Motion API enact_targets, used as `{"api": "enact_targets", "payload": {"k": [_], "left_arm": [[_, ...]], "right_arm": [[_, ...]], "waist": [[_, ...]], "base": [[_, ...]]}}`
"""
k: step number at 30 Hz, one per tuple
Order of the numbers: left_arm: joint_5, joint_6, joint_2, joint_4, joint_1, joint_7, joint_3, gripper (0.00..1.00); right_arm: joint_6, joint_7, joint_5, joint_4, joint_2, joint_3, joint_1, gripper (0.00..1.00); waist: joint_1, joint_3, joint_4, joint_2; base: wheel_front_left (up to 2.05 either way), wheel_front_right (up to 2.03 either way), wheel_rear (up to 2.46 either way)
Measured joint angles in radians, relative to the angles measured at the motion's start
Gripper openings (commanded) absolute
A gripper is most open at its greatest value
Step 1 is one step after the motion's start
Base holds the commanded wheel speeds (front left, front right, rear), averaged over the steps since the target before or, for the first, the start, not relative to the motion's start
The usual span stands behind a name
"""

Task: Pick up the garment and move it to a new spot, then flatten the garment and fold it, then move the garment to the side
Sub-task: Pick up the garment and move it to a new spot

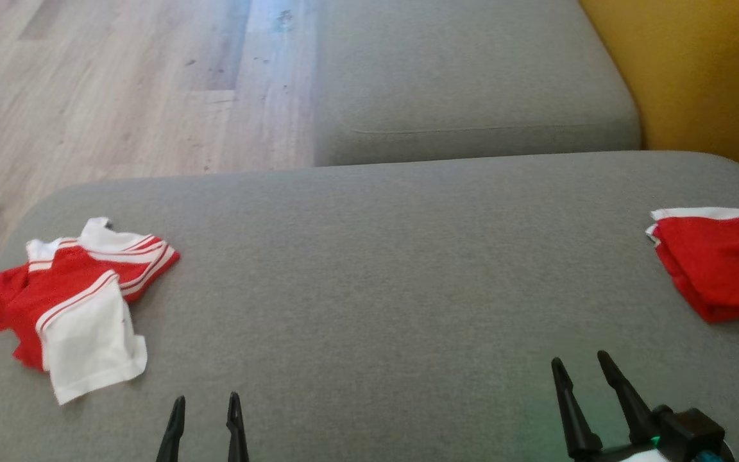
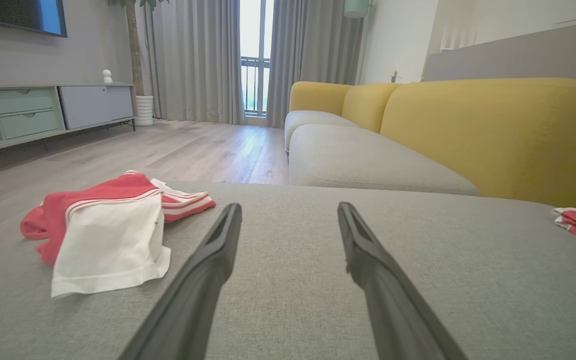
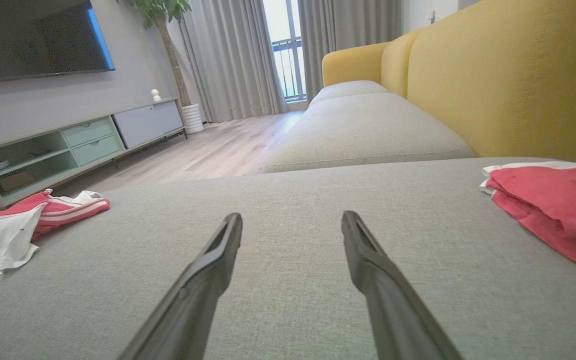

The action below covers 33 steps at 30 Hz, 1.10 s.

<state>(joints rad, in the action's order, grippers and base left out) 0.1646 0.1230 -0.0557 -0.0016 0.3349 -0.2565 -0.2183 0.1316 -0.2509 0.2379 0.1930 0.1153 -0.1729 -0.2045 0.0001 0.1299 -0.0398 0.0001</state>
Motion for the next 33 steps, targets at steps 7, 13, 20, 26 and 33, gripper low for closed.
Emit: {"api": "enact_targets", "payload": {"k": [7,13,20,26,33], "left_arm": [[-0.016,-0.001,0.000,0.007,-0.001,0.000,0.008,1.00],[-0.041,-0.010,-0.001,0.014,0.000,0.000,0.044,1.00],[-0.039,-0.003,-0.001,-0.014,0.001,0.000,0.094,1.00],[-0.013,0.029,-0.001,-0.038,0.001,0.000,0.113,1.00],[-0.053,0.000,-0.006,-0.067,-0.039,0.000,0.144,1.00]], "right_arm": [[0.000,0.000,0.000,0.002,-0.009,-0.009,-0.018,1.00],[0.000,0.000,0.005,0.002,-0.027,-0.025,-0.021,1.00],[0.000,0.000,0.007,0.007,-0.040,-0.065,-0.002,1.00],[0.000,0.000,0.007,0.018,-0.031,-0.088,0.061,1.00],[0.000,0.000,0.008,0.019,0.002,-0.070,0.061,1.00]], "waist": [[0.0000,-0.006,-0.084,0.0000],[0.0000,-0.013,-0.236,0.0000],[-0.0001,-0.030,-0.389,0.0000],[0.0001,-0.080,-0.445,0.0000],[-0.0001,-0.124,-0.467,0.0000]], "base": [[0.00,0.00,0.00],[0.00,0.00,0.00],[0.00,0.00,0.00],[0.00,0.00,0.00],[0.00,0.00,0.00]]}}
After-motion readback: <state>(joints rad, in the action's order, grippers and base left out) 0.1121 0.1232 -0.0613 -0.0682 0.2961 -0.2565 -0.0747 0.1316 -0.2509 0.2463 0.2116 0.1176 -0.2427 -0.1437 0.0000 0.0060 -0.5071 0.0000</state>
